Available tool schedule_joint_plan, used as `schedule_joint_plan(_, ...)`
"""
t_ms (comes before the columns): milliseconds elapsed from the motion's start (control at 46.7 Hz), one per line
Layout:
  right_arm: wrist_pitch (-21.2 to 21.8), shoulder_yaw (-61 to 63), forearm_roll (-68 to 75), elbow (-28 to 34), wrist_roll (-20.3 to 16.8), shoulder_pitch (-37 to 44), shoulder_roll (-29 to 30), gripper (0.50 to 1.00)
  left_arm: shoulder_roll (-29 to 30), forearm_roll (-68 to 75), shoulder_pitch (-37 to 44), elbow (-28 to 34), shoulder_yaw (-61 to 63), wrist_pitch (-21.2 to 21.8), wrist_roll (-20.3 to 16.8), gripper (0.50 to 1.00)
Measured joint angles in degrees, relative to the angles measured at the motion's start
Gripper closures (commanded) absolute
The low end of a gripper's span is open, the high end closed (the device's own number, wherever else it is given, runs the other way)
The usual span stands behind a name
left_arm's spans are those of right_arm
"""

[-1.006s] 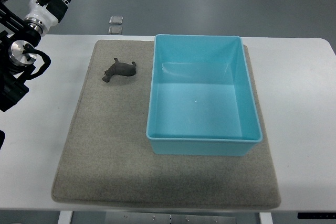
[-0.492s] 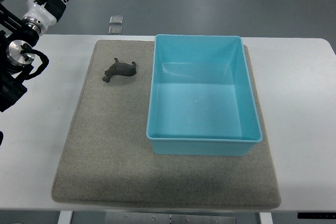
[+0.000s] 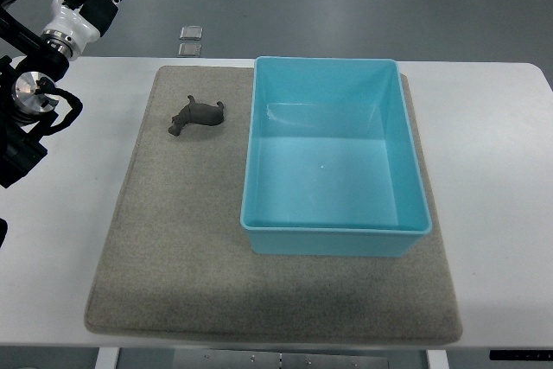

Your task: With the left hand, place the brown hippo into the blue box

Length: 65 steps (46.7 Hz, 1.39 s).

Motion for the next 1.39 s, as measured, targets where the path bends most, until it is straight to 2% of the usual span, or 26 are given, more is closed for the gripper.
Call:
schedule_joint_plan(235, 0.0, 0.0, 0.0, 0.0, 0.0, 0.0, 0.0, 0.564, -0.1, 0.2, -0.1, 0.0, 0.1, -2.1, 0.0, 0.504)
schedule_joint_plan(749, 0.0, 0.0, 0.0, 0.0, 0.0, 0.0, 0.0, 0.564, -0.4, 1.2, -1.3, -0.6, 1.1, -1.6, 0.5, 0.506)
schedule_joint_plan(1391, 0.0, 0.0, 0.0, 0.0, 0.0, 0.0, 0.0, 0.564, 0.8, 32.3, -2.8, -0.7, 3.8, -2.3, 0.1, 0.51)
